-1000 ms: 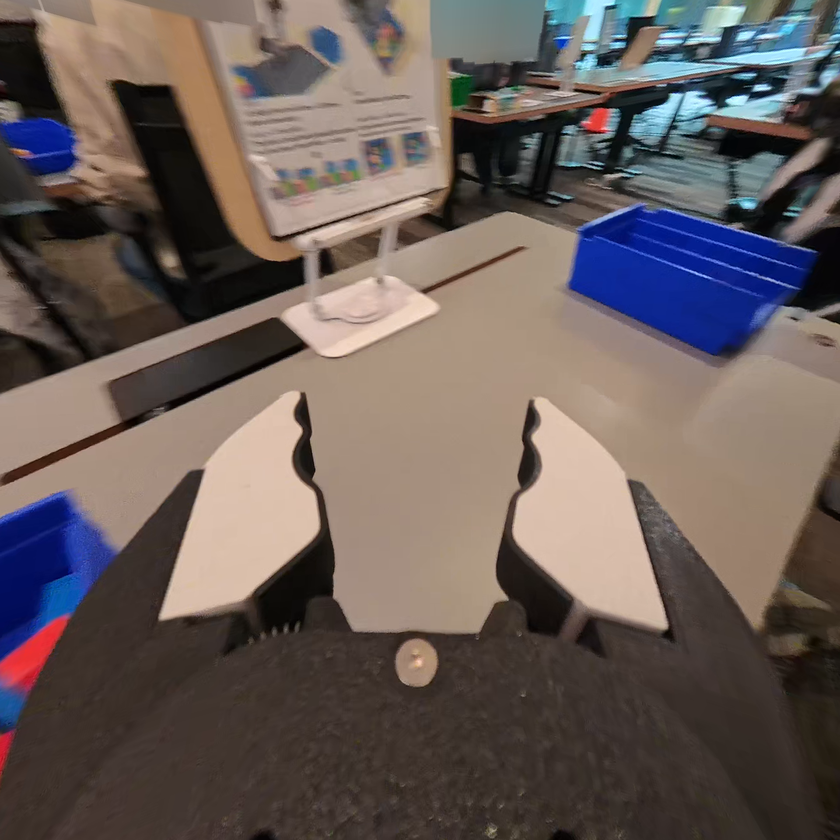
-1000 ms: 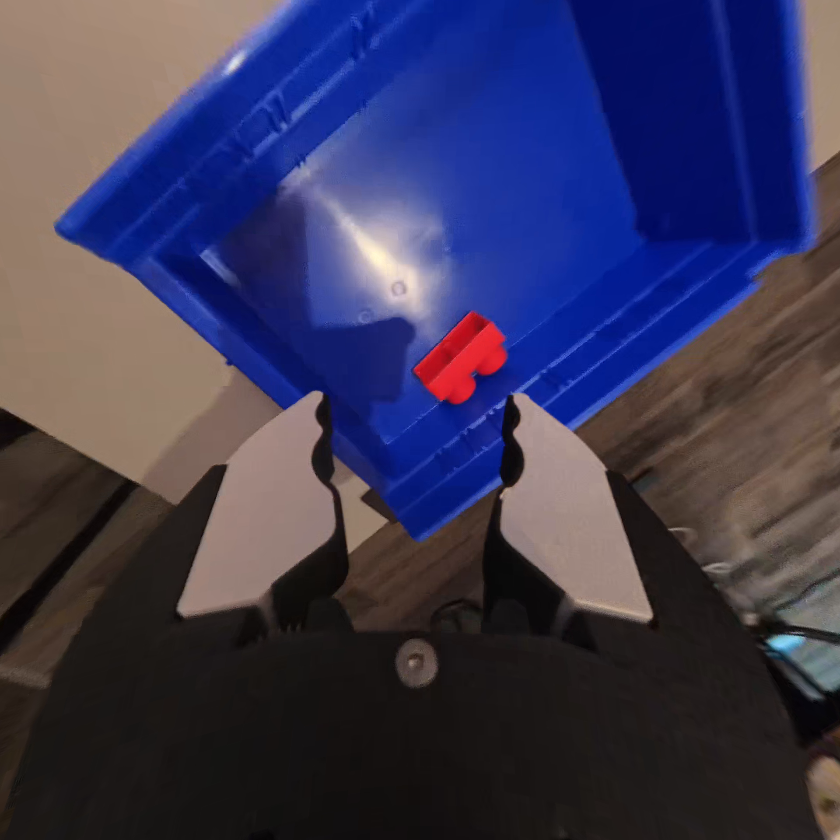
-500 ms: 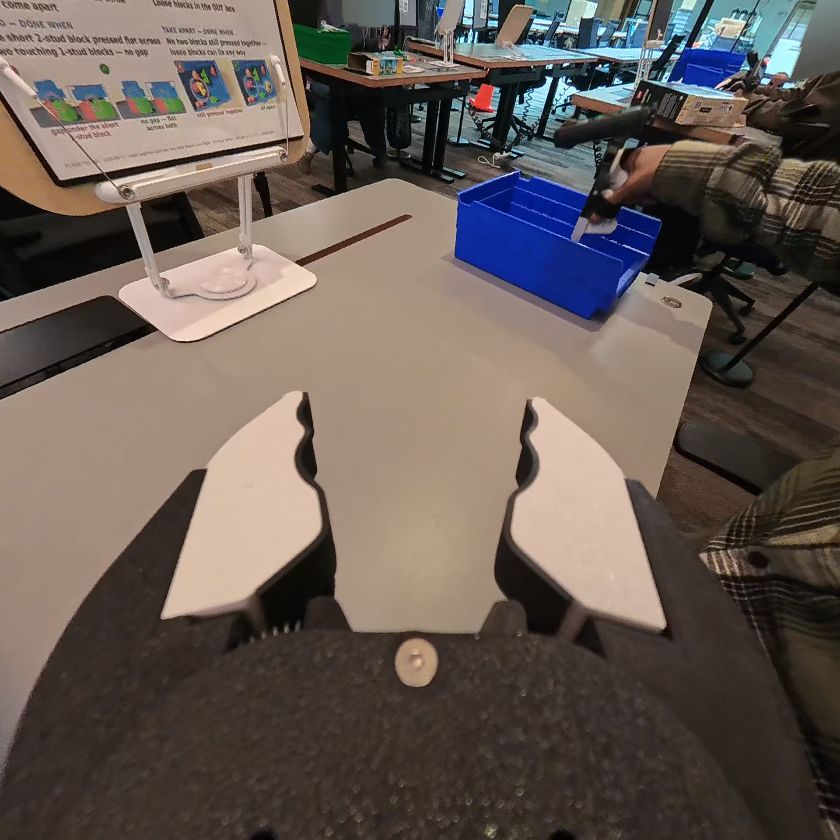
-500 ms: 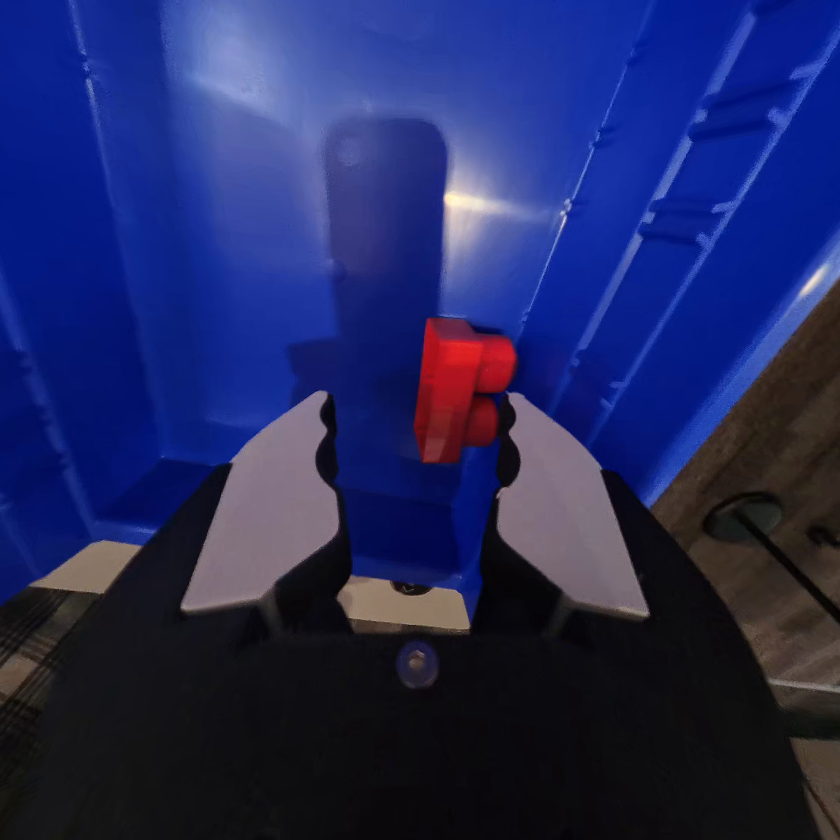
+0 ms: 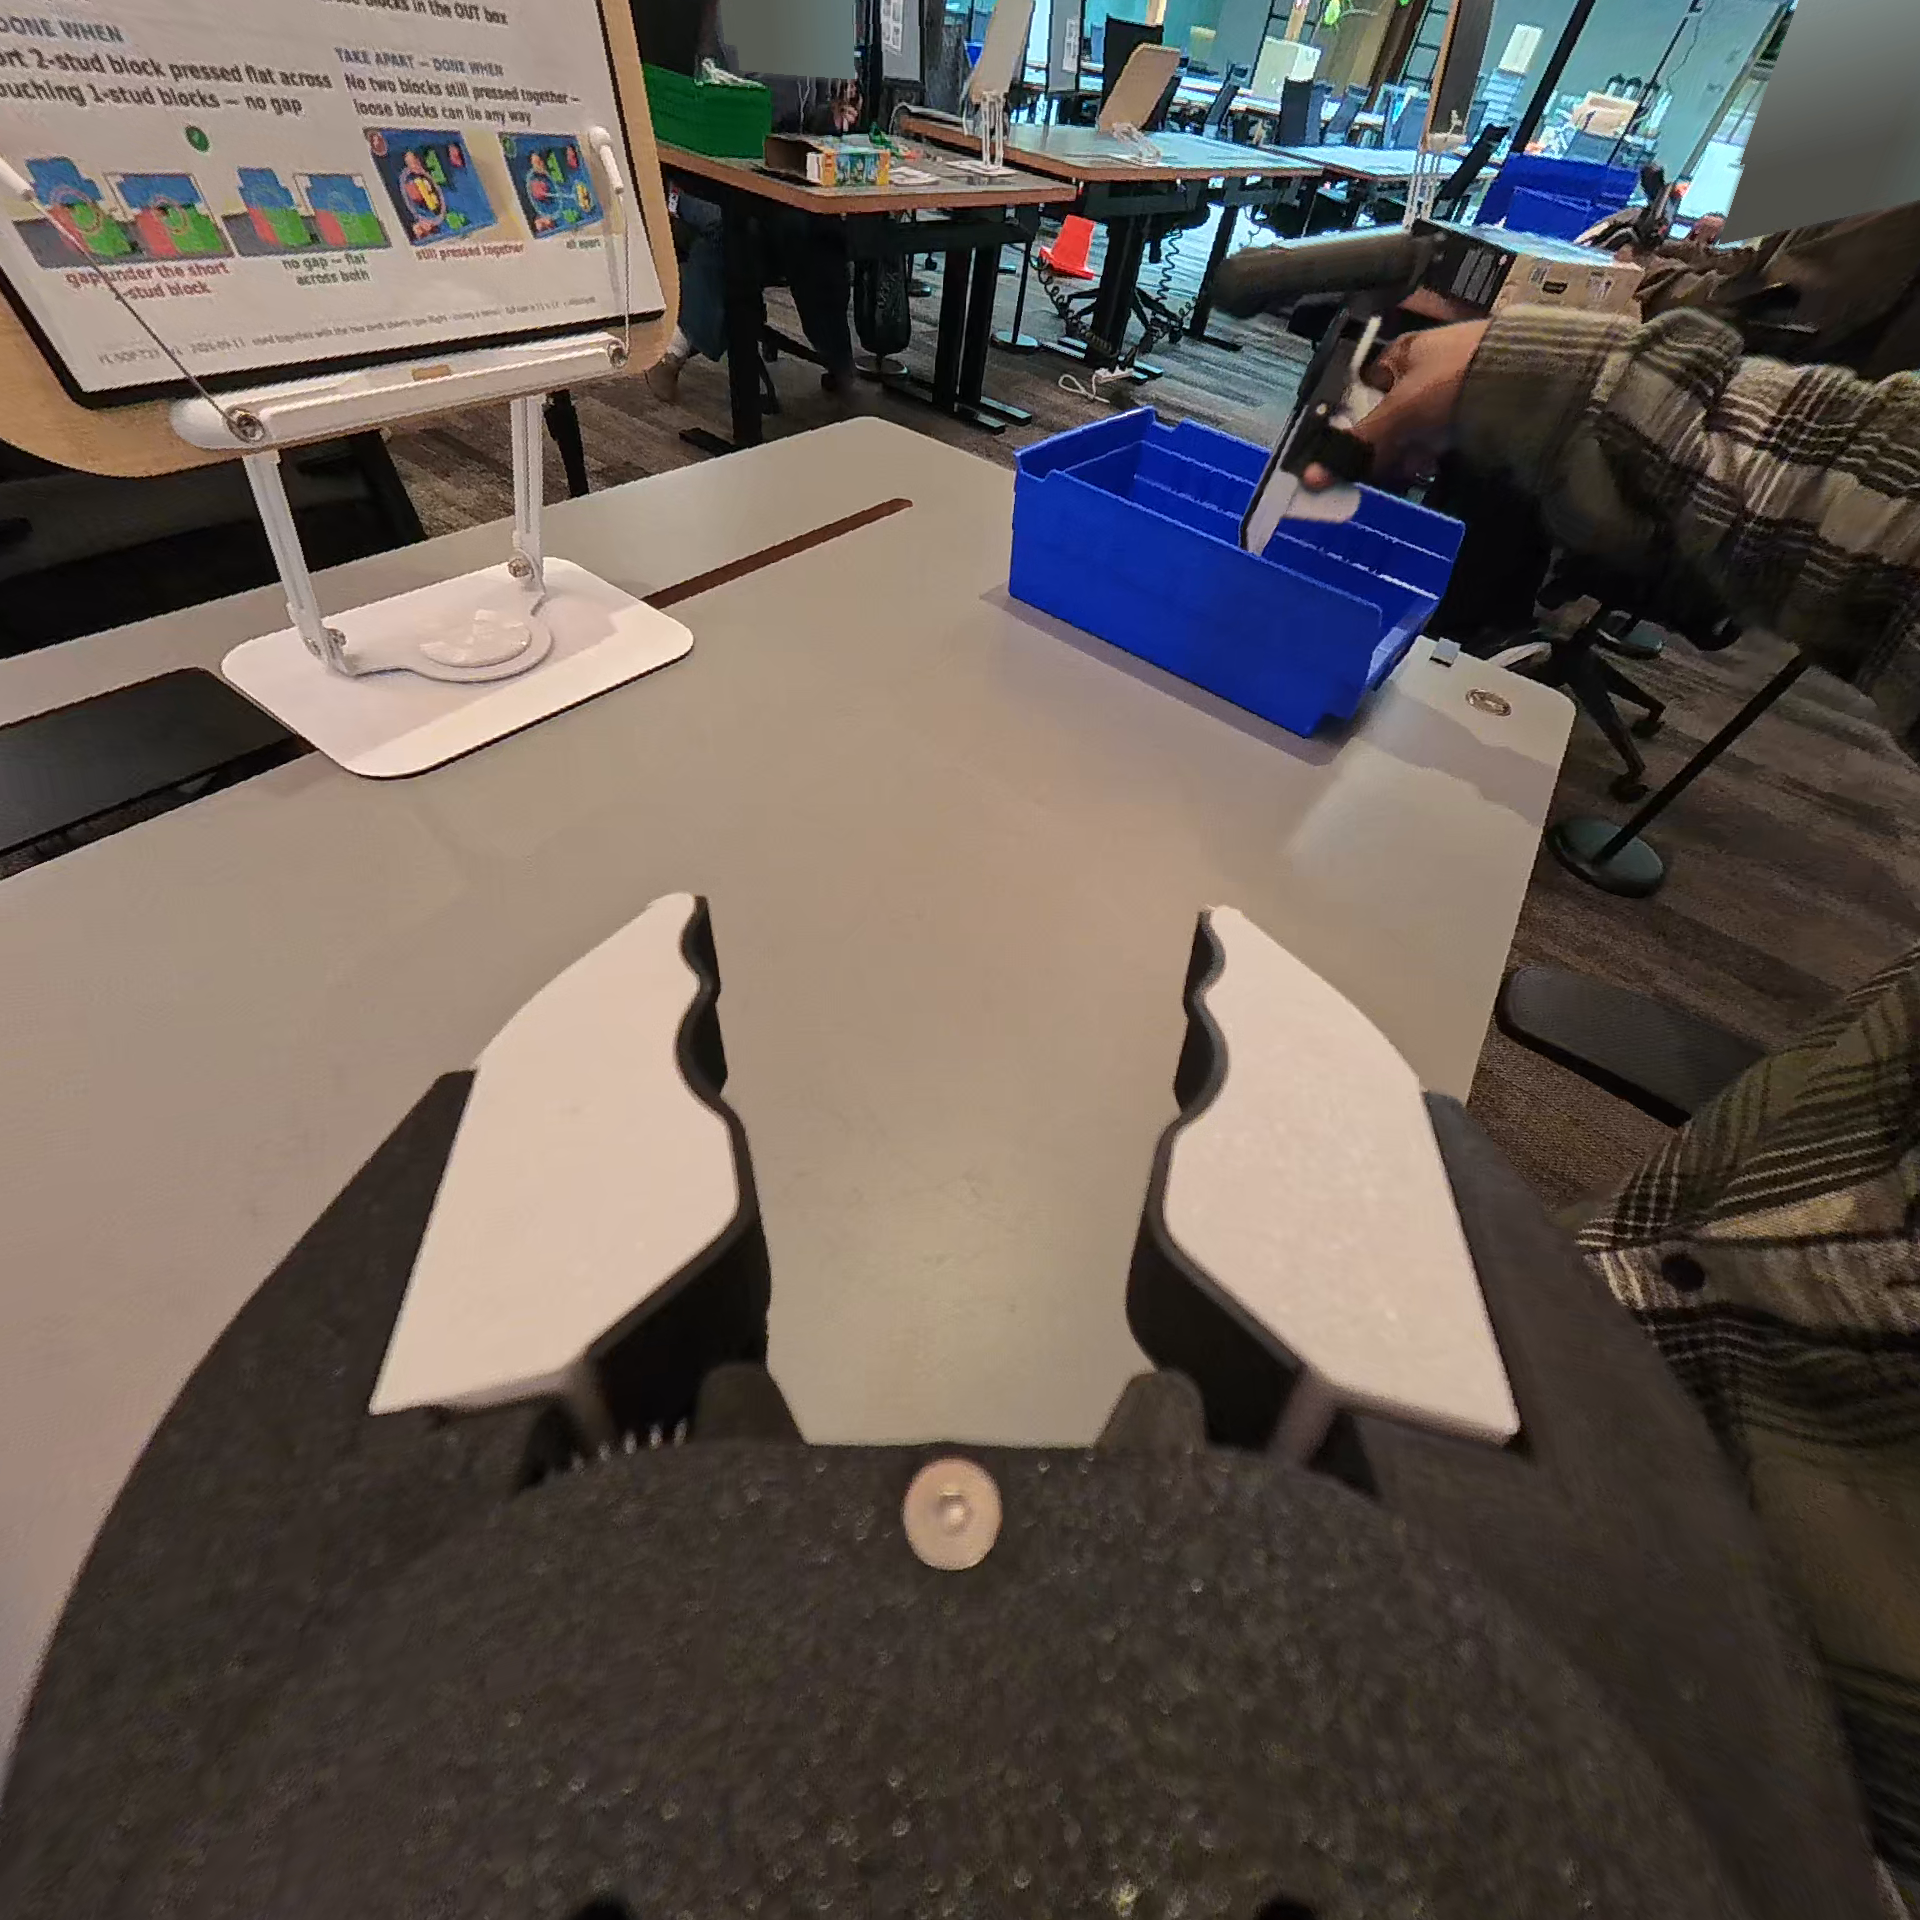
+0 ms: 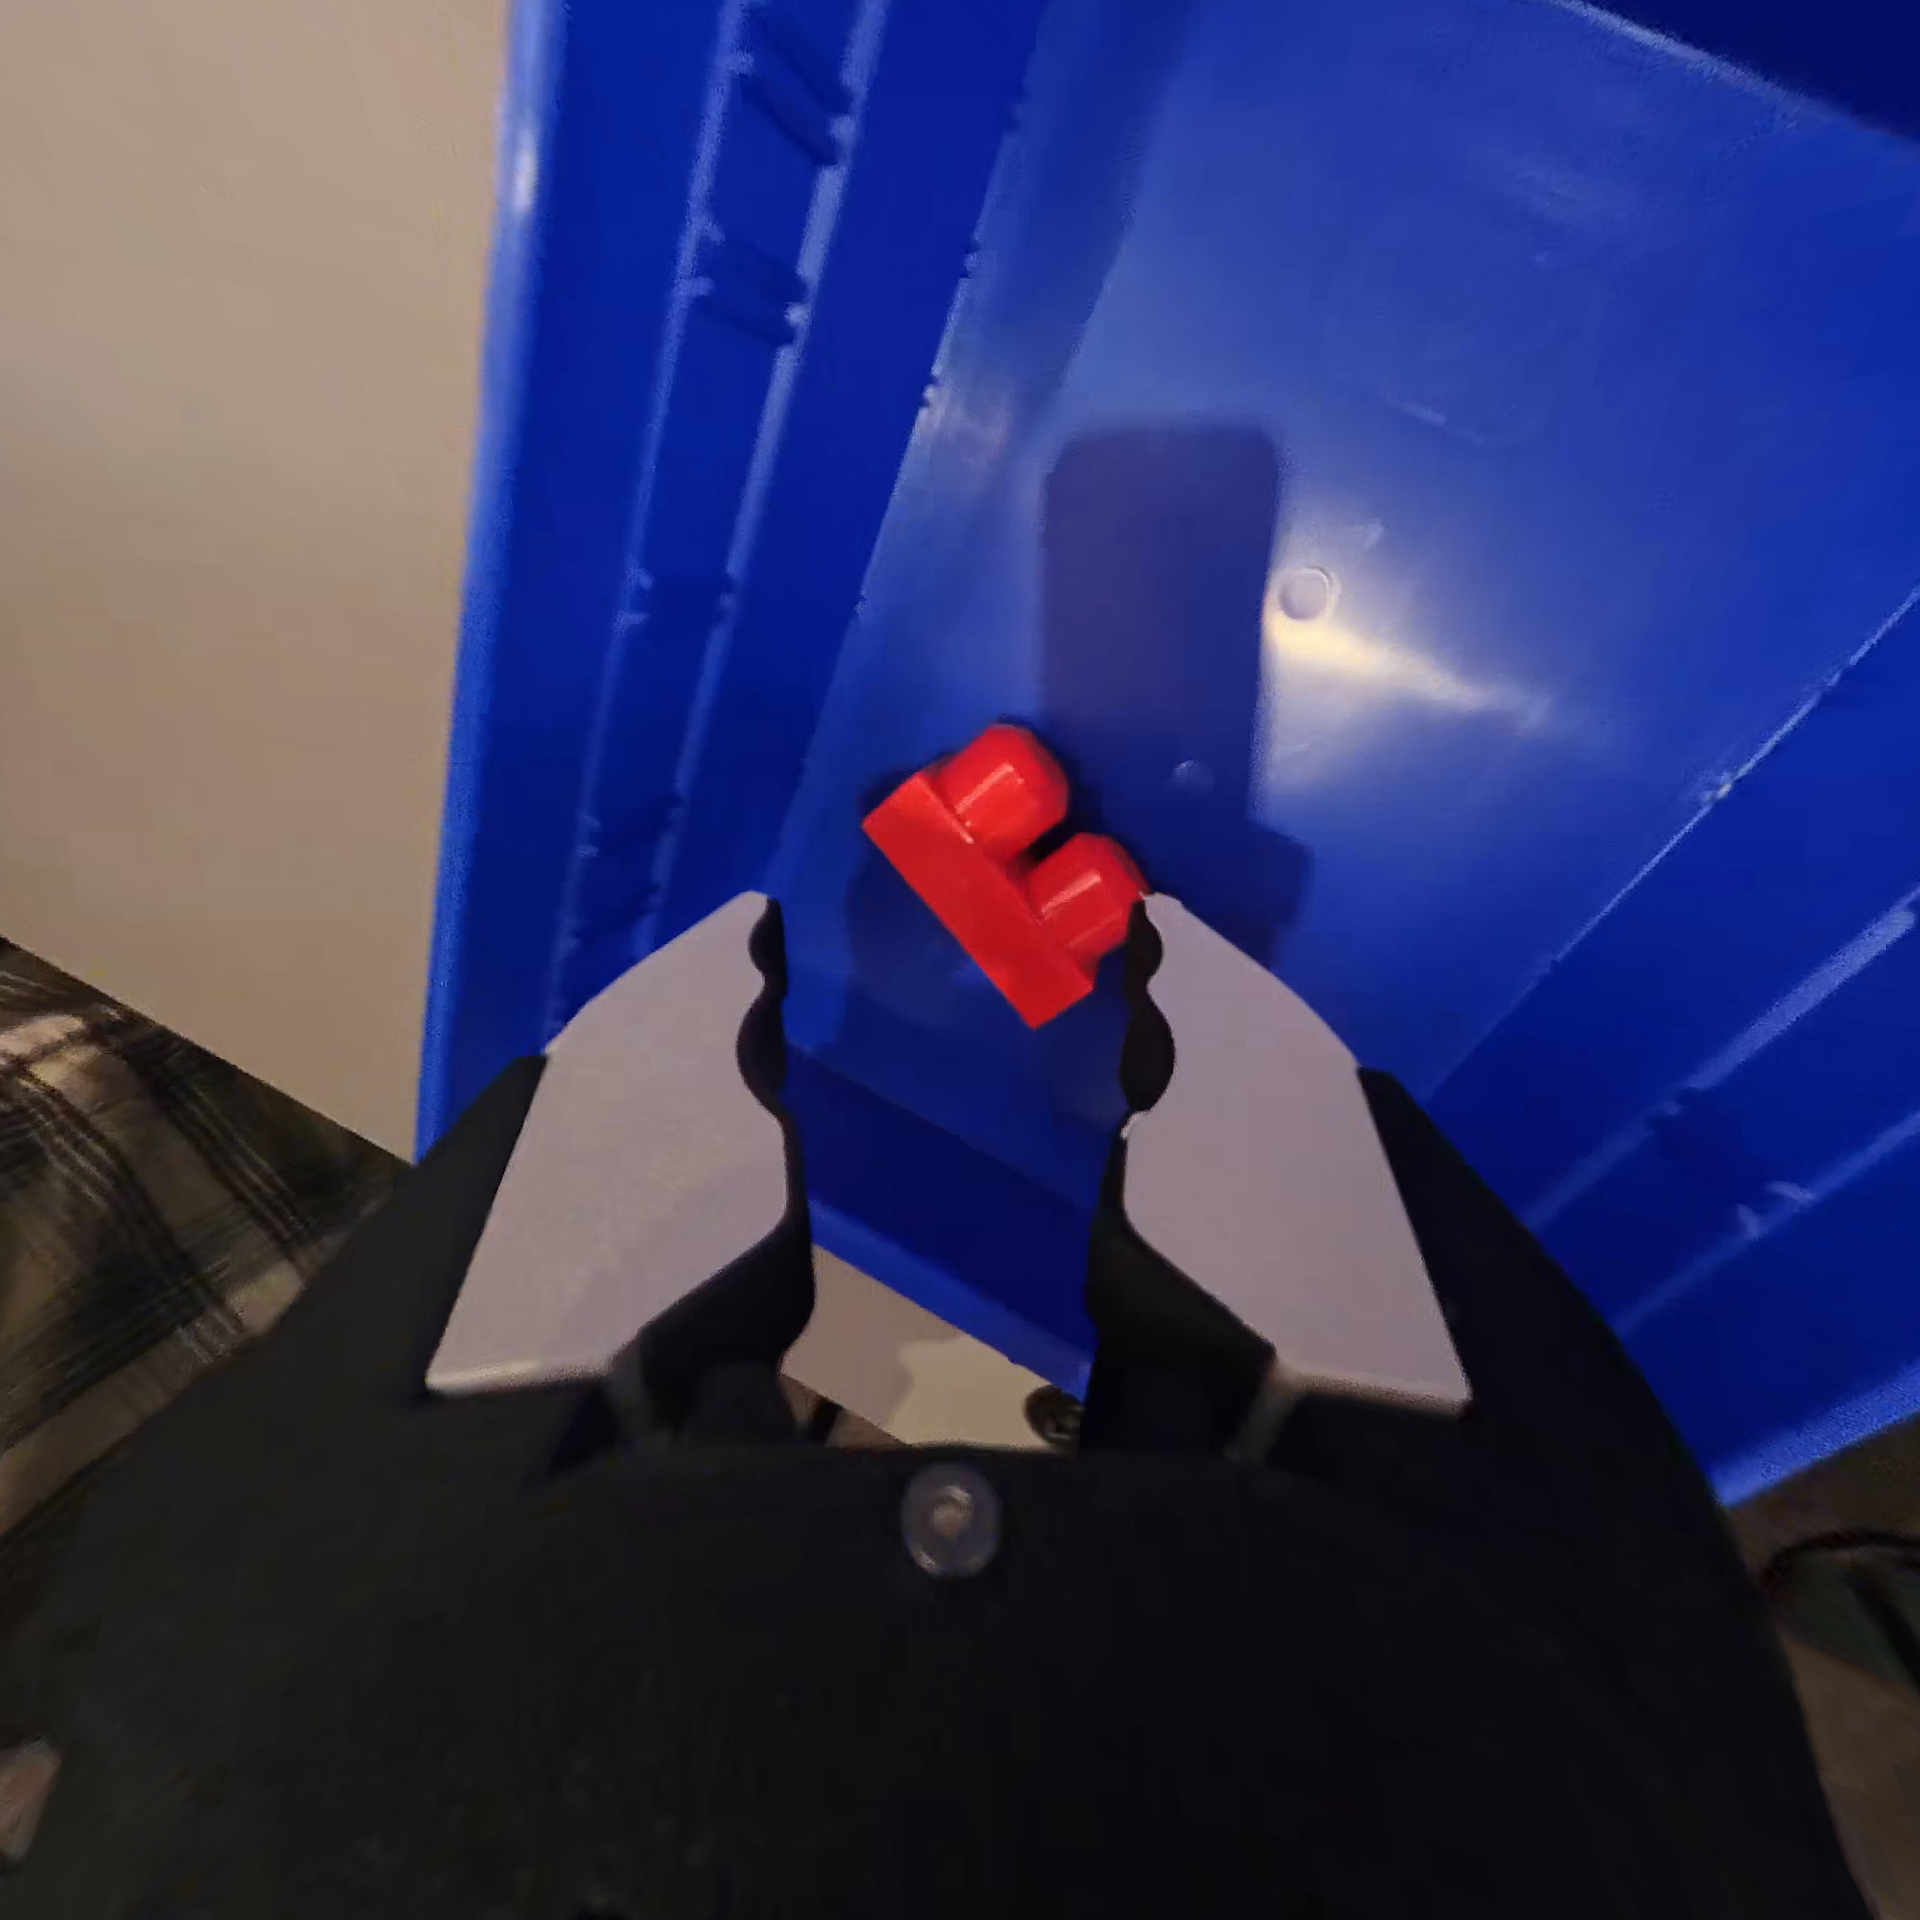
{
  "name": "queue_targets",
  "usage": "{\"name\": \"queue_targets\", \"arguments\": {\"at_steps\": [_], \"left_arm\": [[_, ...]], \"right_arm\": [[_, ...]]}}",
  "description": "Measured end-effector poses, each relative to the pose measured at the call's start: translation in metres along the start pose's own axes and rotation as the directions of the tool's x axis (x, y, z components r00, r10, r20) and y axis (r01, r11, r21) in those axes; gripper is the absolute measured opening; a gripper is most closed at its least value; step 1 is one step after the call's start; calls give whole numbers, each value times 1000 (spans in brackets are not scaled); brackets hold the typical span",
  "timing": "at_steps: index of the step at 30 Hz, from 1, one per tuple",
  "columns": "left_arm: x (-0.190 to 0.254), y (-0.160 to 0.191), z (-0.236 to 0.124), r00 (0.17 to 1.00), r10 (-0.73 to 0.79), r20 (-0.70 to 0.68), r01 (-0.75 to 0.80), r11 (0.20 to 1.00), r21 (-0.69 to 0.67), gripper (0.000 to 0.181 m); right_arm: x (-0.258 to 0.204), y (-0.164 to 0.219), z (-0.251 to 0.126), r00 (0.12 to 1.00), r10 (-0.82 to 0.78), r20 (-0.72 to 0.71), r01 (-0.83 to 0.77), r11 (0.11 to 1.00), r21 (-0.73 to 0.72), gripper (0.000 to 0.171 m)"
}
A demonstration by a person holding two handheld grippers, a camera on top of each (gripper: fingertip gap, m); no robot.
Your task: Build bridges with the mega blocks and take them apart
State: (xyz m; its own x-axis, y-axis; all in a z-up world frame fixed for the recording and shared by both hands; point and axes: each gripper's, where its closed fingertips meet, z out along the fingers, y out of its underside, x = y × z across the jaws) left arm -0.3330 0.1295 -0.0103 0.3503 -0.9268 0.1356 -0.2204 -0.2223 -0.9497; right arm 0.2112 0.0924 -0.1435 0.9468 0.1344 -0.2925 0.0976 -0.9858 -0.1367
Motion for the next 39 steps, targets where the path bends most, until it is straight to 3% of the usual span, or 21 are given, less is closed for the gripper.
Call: {"name": "queue_targets", "arguments": {"at_steps": [3,6,8,10,15,16,17,18,23,27,30,34,39], "left_arm": [[0,0,-1,1000,-2,-2,2,1000,-1,85],[0,1,0,1000,-1,1,1,1000,-8,85],[1,0,2,1000,1,1,-1,1000,-12,85],[3,-1,5,1000,4,-2,-4,1000,-14,85],[6,1,18,1000,2,-16,-3,1000,-22,87],[7,1,21,1000,4,-22,-4,1000,-22,88],[7,1,24,1000,6,-28,-7,1000,-20,88],[7,0,27,999,6,-33,-7,1000,-19,88],[7,-11,52,997,-3,-77,4,1000,4,86],[14,-25,87,989,-3,-151,7,1000,30,83],[29,-37,122,968,-18,-249,32,998,51,84],[52,-46,161,934,-23,-356,44,998,50,87],[70,-38,182,920,6,-392,0,1000,15,95]], "right_arm": [[4,7,1,967,-243,-79,239,969,-56,74],[9,15,7,822,-541,-180,522,841,-143,81],[12,14,12,719,-655,-233,630,756,-180,79],[9,12,20,705,-679,-206,659,734,-164,71],[24,23,45,770,-623,-137,587,776,-232,77],[25,25,49,781,-613,-120,578,782,-234,71],[25,26,51,794,-599,-101,566,791,-232,44],[26,25,51,808,-581,-97,552,805,-217,43],[16,12,5,836,-532,-134,517,846,-132,42],[-44,-12,-54,772,-617,-151,613,786,-76,42],[-121,-36,-68,666,-738,-112,741,671,-15,42],[-215,-60,-45,502,-863,-54,865,501,28,42],[-299,-80,-8,333,-943,17,938,333,98,42]]}}
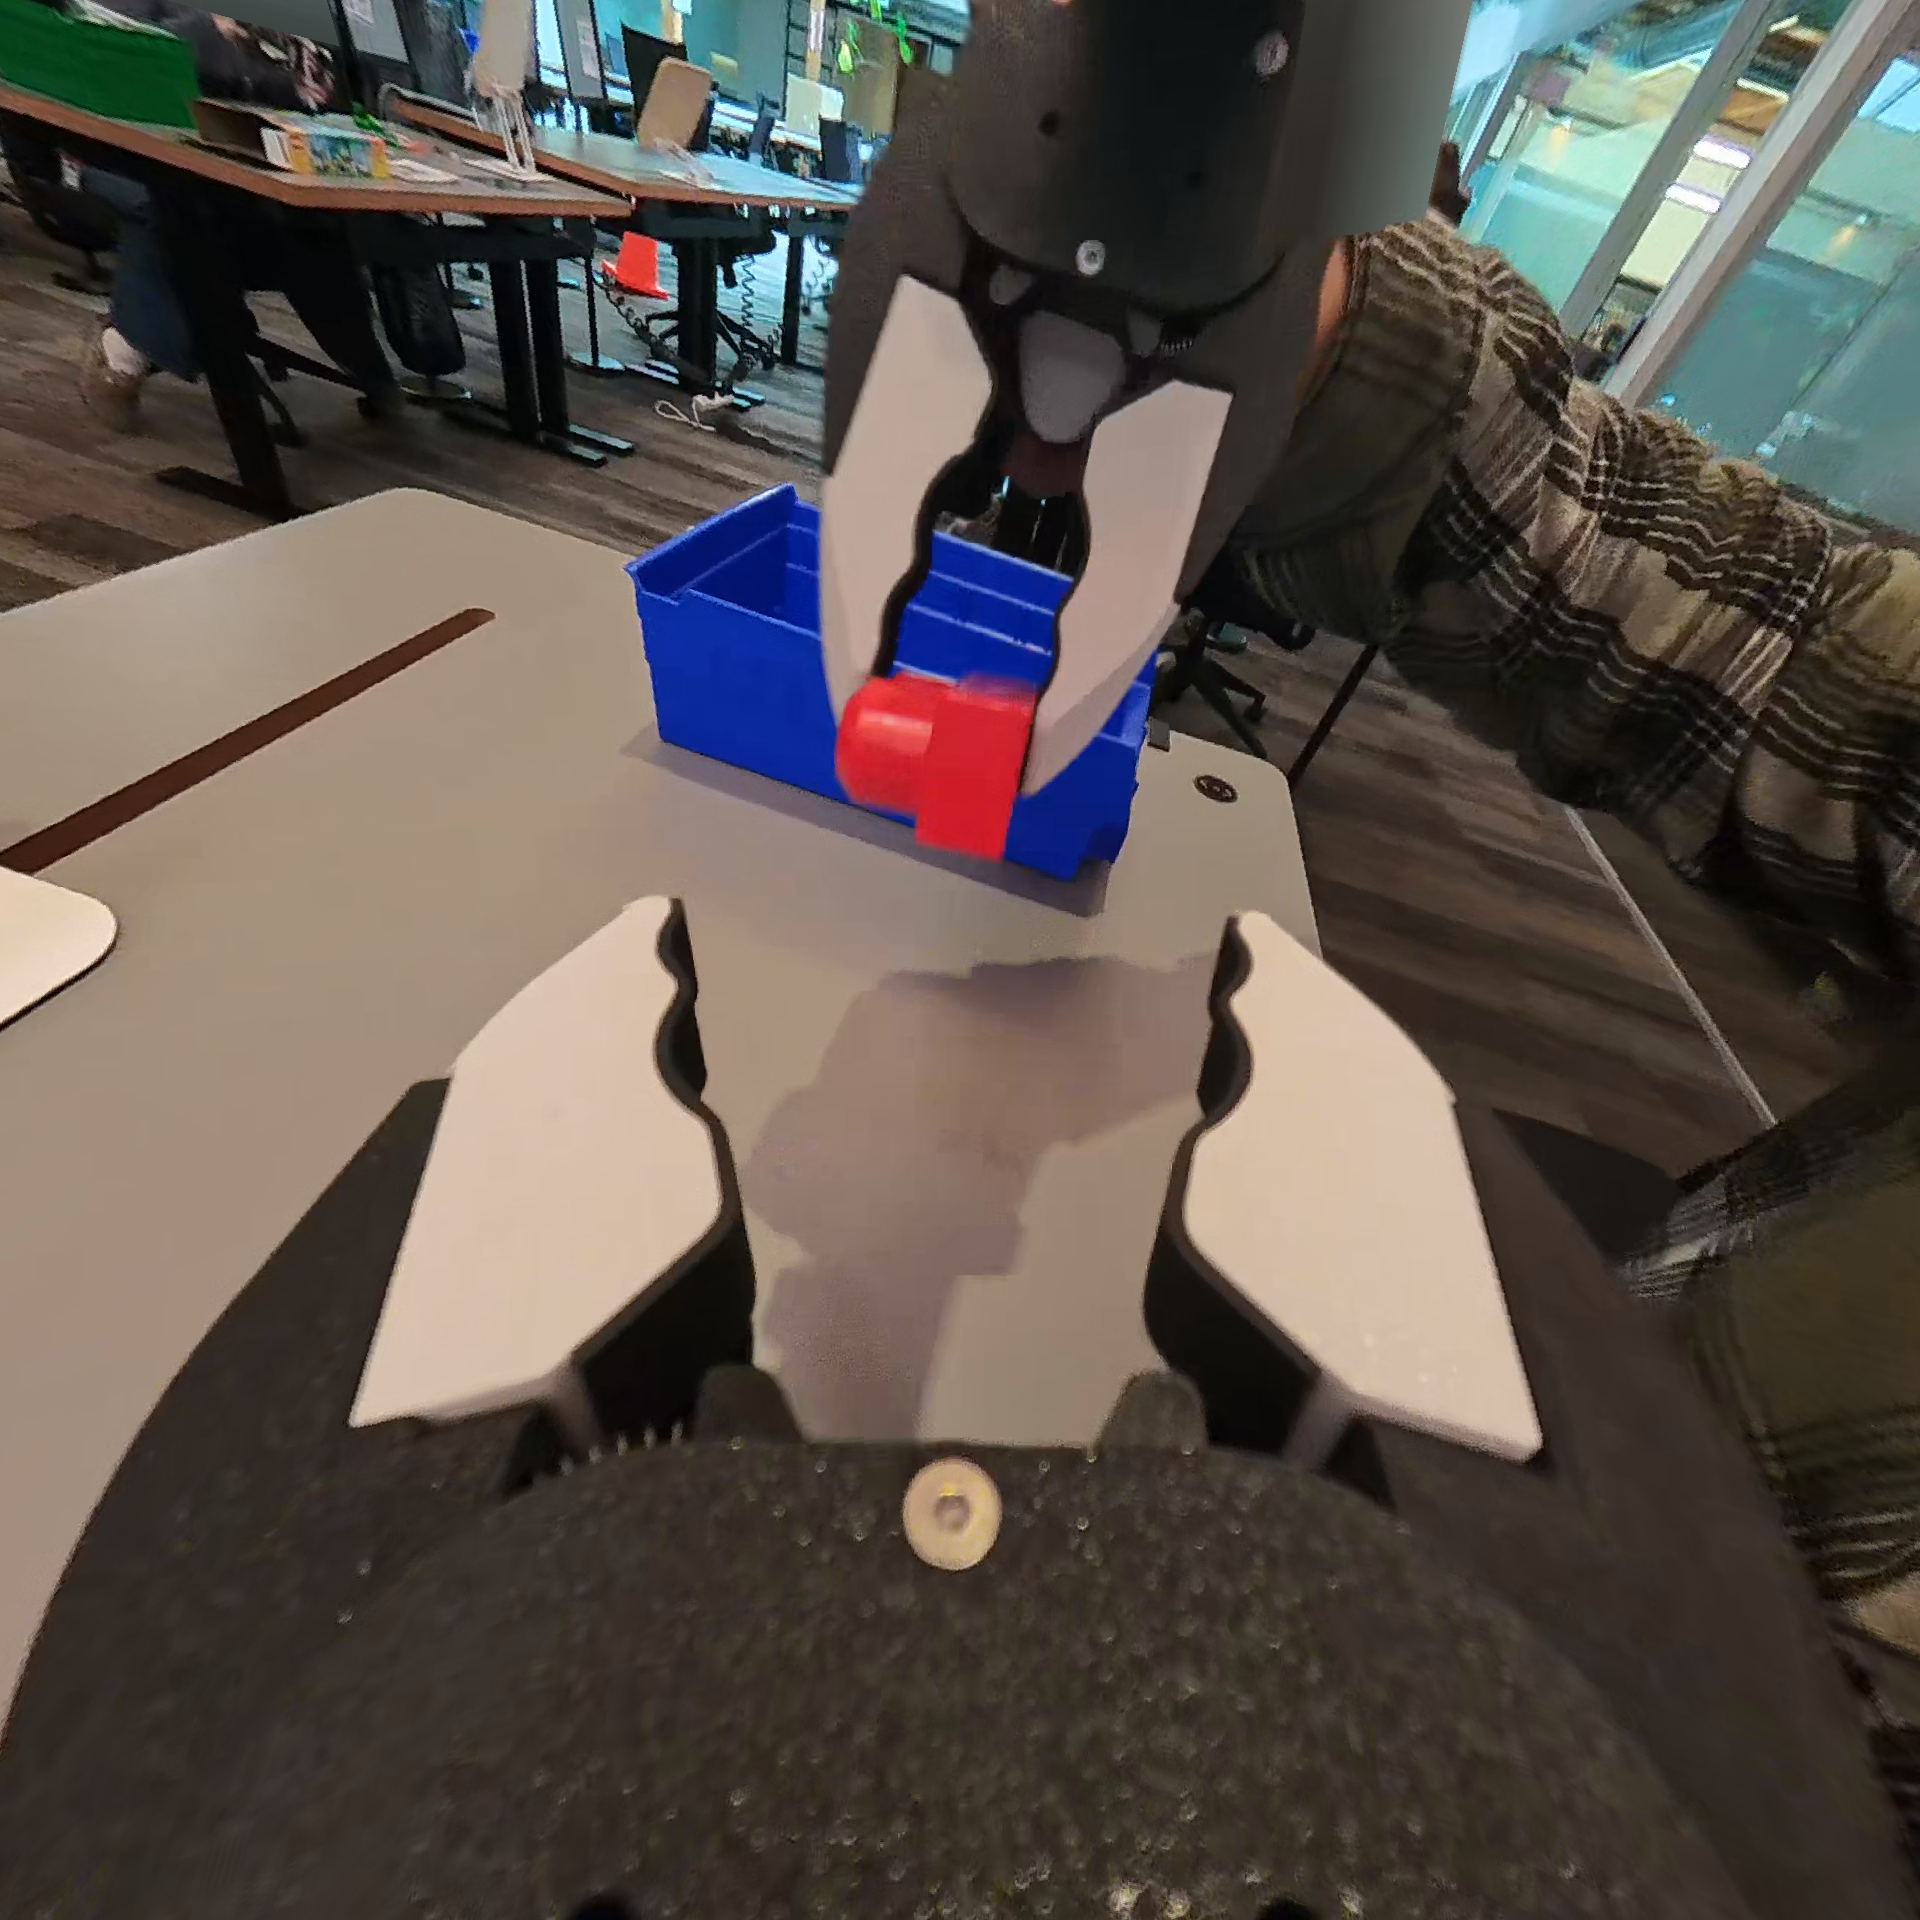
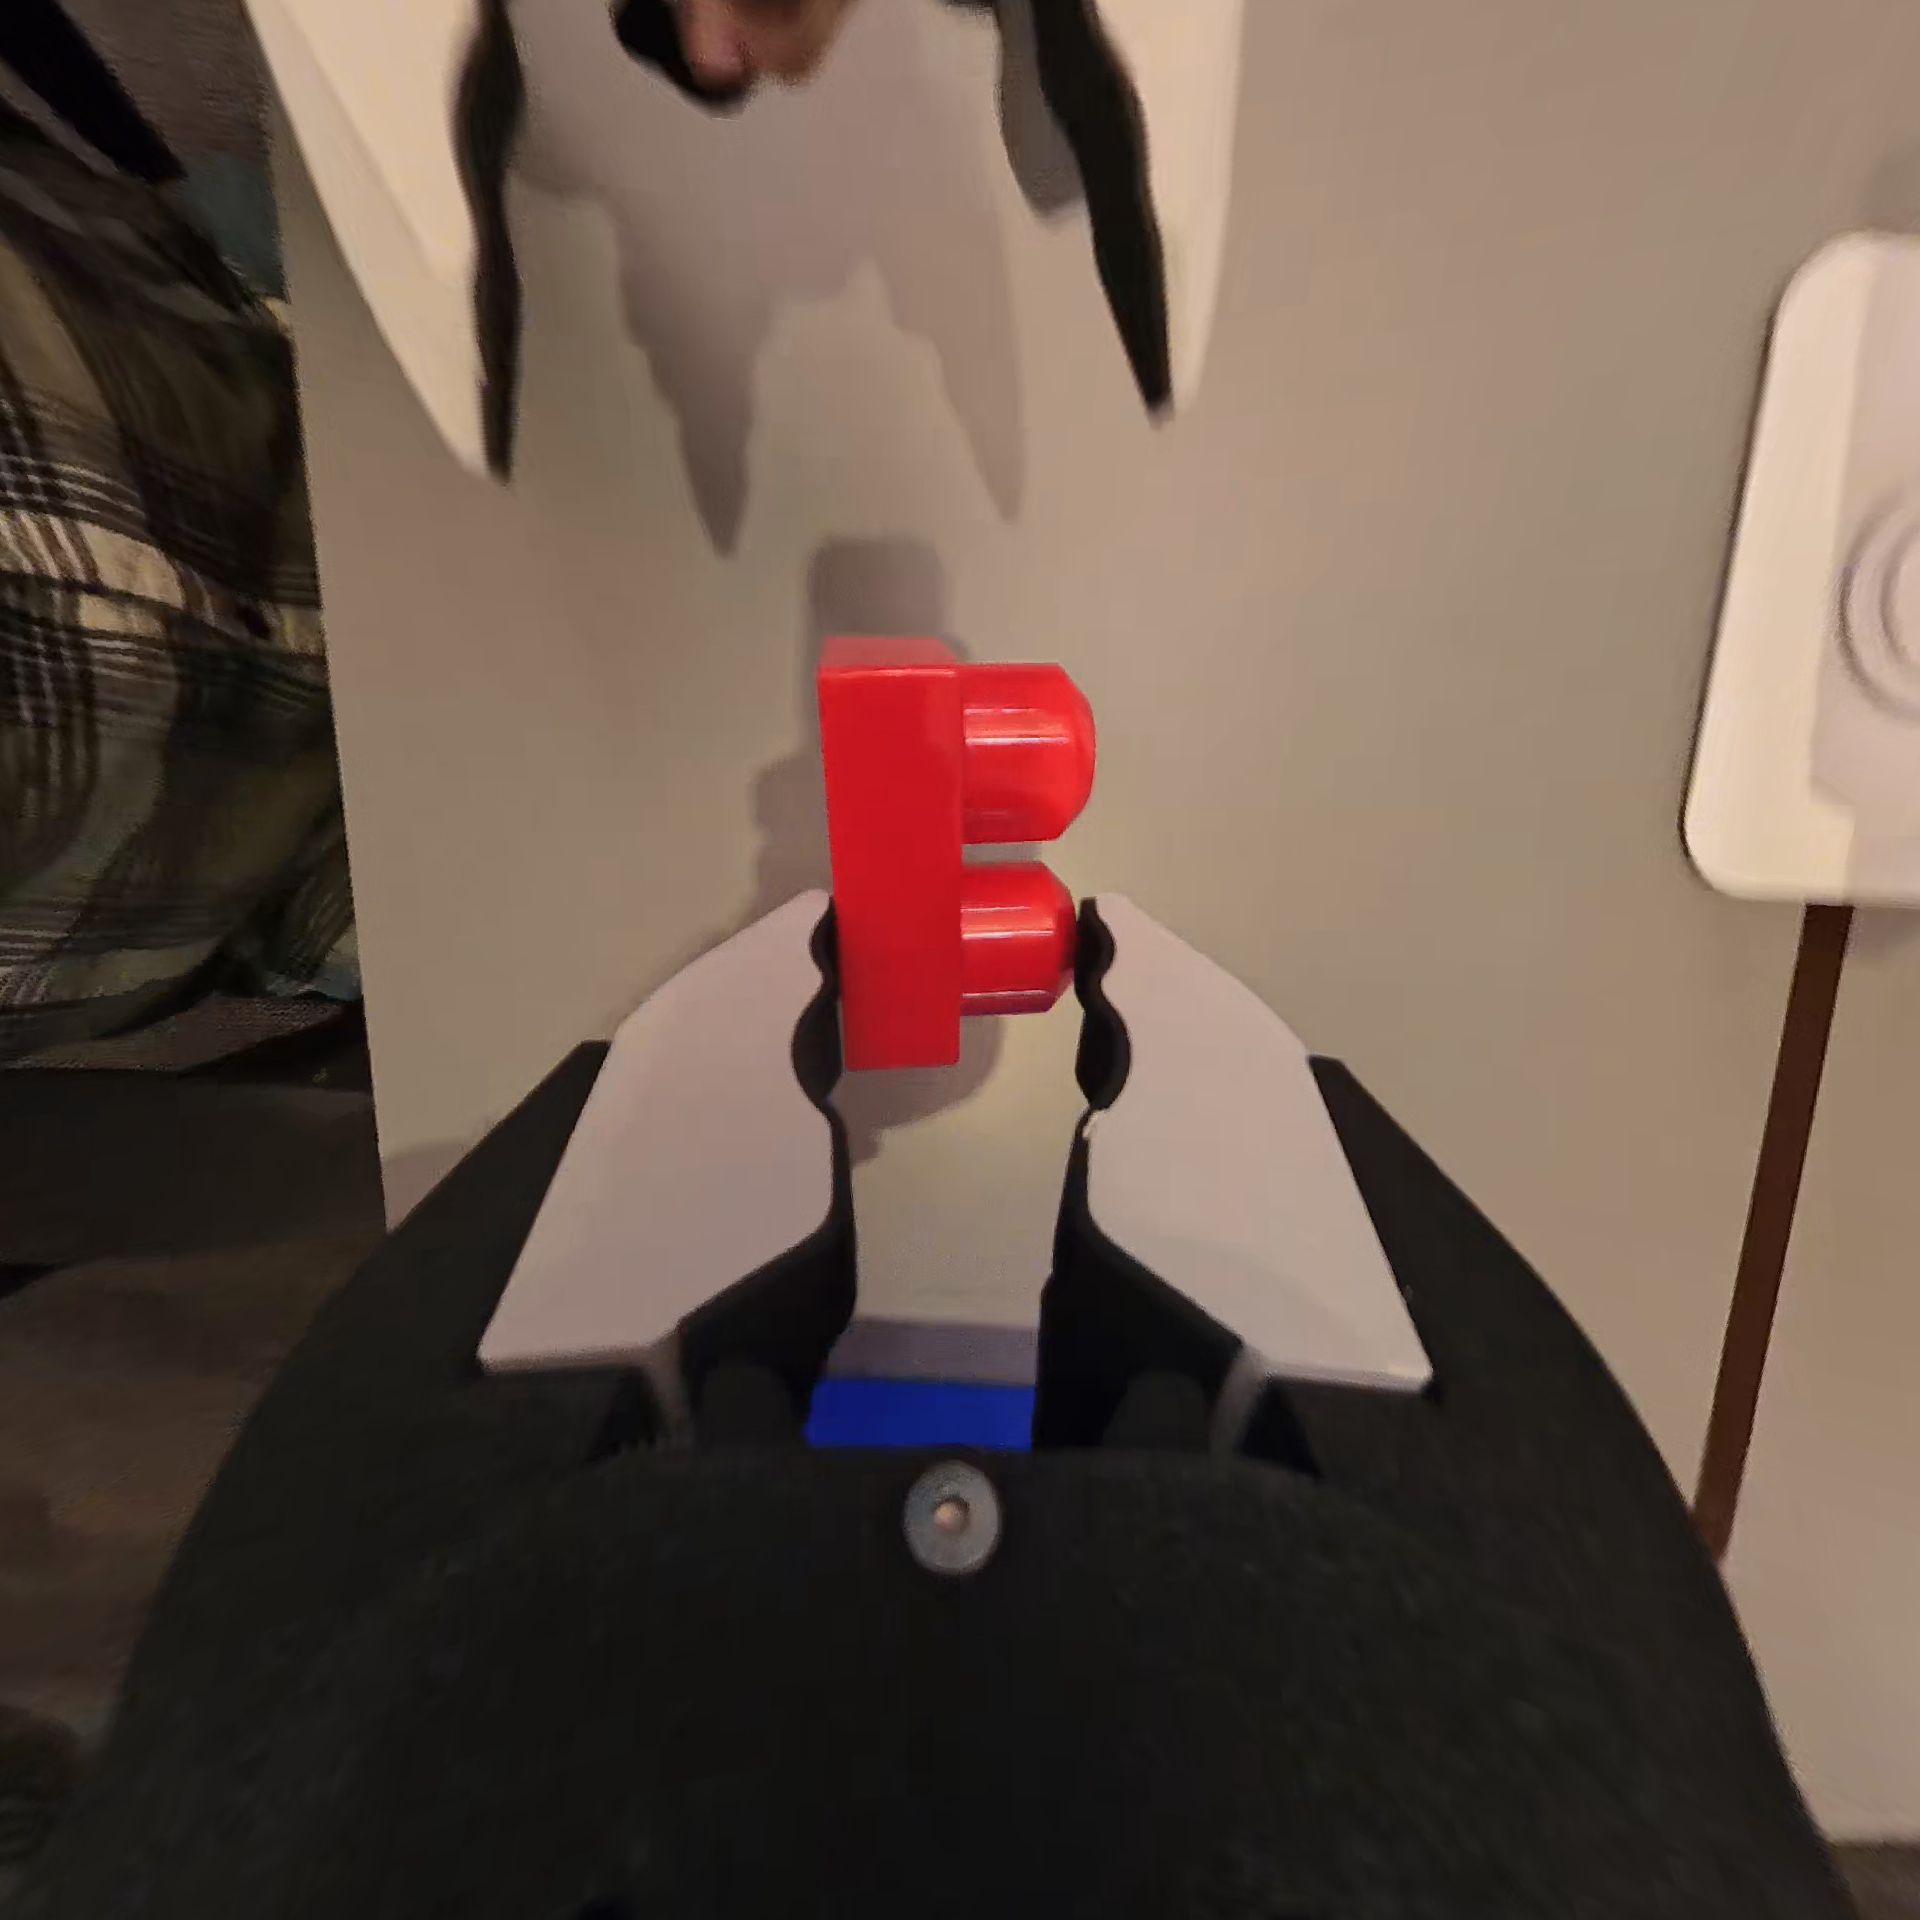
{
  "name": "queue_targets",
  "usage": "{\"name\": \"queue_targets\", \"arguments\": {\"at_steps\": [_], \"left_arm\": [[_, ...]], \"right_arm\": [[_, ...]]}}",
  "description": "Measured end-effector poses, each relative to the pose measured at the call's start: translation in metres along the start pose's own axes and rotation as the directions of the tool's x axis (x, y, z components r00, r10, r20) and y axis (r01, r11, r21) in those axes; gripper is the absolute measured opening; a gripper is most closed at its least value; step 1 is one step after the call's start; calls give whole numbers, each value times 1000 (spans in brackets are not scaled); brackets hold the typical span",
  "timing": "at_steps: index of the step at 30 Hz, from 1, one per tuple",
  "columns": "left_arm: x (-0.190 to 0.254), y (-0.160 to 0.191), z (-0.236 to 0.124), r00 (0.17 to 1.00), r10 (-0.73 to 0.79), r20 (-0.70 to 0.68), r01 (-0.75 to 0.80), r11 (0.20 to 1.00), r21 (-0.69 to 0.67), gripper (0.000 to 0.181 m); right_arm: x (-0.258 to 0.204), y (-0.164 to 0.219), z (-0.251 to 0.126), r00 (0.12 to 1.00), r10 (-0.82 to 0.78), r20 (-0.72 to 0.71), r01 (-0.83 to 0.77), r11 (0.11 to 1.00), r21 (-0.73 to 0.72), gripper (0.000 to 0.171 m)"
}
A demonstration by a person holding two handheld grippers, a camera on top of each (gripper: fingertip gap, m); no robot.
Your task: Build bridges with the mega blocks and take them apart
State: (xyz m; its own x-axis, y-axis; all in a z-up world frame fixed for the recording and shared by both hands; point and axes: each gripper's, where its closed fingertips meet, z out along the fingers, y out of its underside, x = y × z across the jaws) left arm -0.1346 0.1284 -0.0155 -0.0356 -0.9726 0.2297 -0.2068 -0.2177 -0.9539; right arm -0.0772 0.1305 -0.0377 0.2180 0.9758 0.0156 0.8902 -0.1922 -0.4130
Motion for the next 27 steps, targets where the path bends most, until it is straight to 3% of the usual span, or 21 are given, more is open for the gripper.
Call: {"name": "queue_targets", "arguments": {"at_steps": [8,11,17,20,22,23,27], "left_arm": [[-3,18,-6,1000,28,11,-28,998,-50,87],[-1,28,-12,999,50,-17,-51,995,-89,52],[-5,35,-21,997,73,17,-70,991,-111,49],[-9,37,-33,997,56,51,-50,991,-122,49],[-15,35,-55,994,47,100,-35,992,-119,49],[-21,34,-75,988,48,145,-31,992,-123,49],[-73,34,-203,878,60,476,26,985,-173,49]], "right_arm": [[-13,-58,36,985,-148,85,147,989,23,42],[-16,-67,40,981,-164,103,162,986,31,42],[-15,-74,47,979,-181,96,178,983,35,43],[0,-71,46,987,-161,10,161,986,33,71],[8,-67,39,994,-98,-45,101,992,73,90],[8,-64,35,997,-57,-57,63,992,106,90],[0,-38,26,981,174,-80,-148,954,262,92]]}}
